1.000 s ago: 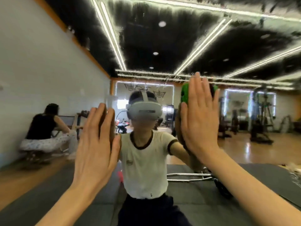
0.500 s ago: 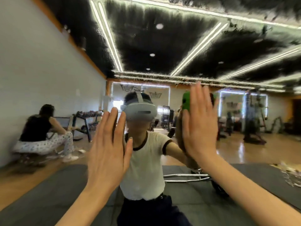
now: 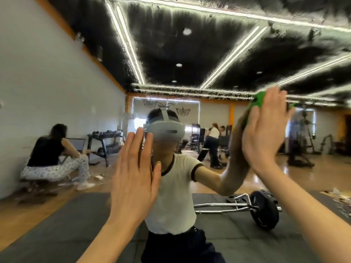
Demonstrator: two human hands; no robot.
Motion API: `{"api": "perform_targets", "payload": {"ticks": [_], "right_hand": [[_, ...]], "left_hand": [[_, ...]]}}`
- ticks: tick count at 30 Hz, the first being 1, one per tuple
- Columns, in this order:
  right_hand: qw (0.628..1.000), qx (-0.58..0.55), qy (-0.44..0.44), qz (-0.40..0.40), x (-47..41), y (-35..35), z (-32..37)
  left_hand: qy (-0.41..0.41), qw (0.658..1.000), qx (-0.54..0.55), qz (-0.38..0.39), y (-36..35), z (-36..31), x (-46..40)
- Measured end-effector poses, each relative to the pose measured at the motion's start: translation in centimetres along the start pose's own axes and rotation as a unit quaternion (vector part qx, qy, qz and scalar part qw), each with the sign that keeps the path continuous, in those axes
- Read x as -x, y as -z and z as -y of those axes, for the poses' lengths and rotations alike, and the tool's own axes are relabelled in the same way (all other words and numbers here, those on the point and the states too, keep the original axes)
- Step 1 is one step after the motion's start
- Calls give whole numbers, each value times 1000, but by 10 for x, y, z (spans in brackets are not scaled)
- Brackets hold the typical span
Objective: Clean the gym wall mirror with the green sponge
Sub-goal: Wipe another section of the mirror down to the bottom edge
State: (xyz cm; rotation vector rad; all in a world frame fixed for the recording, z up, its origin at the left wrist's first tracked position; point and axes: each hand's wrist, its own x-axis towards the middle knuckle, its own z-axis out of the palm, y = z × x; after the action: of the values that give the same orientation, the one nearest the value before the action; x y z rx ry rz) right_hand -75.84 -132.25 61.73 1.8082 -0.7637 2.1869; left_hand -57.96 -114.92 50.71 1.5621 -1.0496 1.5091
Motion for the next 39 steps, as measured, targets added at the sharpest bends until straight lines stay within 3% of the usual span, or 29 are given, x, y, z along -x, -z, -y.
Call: {"api": "perform_targets", "payload": {"ticks": [2, 4, 7, 9, 12, 14, 15, 17, 19, 21, 25, 29, 31, 32, 34, 37, 39], "right_hand": [[992, -18, 121, 16, 4, -17, 60], [960, -33, 273, 50, 16, -36, 114], [910, -30, 404, 82, 1, -42, 127], [925, -38, 364, 103, -17, -29, 91], [985, -13, 153, 75, -32, -1, 9], [998, 4, 40, 42, -29, 3, 2], [999, 4, 24, 33, -26, -2, 17], [994, -28, 98, 31, -23, -17, 67], [964, -66, 249, 65, -18, -33, 114], [935, -85, 333, 88, -16, -40, 132], [909, -124, 374, 137, 55, -24, 84], [801, -66, 548, 233, 160, 12, 16], [758, -44, 605, 241, 154, 15, 6], [754, -33, 617, 223, 137, 11, 11], [799, -17, 583, 148, 92, -3, 30], [923, -54, 374, 68, 26, -28, 74], [960, -79, 264, 41, 25, -37, 101]], "left_hand": [[-1, 1000, -2, -5, -1, 0, -1], [1, 1000, -2, -9, -1, 0, -1], [0, 1000, 3, -7, 0, 0, -1], [-5, 1000, 6, -5, 0, 2, 0], [-9, 1000, 6, -1, -1, 3, 1], [-12, 1000, 2, -4, -2, 3, 1], [-13, 1000, 1, -4, -2, 3, 1], [-8, 1000, 3, -2, -3, 3, 2], [2, 1000, 11, 2, -4, 3, 2], [2, 999, 36, 0, -2, 2, 1], [13, 992, 123, 3, 14, 4, 13], [10, 996, 86, 27, 18, 7, 46], [-9, 997, 62, 41, 15, 8, 54], [-15, 997, 55, 43, 14, 9, 54], [-14, 998, 50, 46, 14, 10, 52], [5, 997, 67, 49, 15, 8, 53], [11, 995, 81, 54, 16, 7, 54]]}}
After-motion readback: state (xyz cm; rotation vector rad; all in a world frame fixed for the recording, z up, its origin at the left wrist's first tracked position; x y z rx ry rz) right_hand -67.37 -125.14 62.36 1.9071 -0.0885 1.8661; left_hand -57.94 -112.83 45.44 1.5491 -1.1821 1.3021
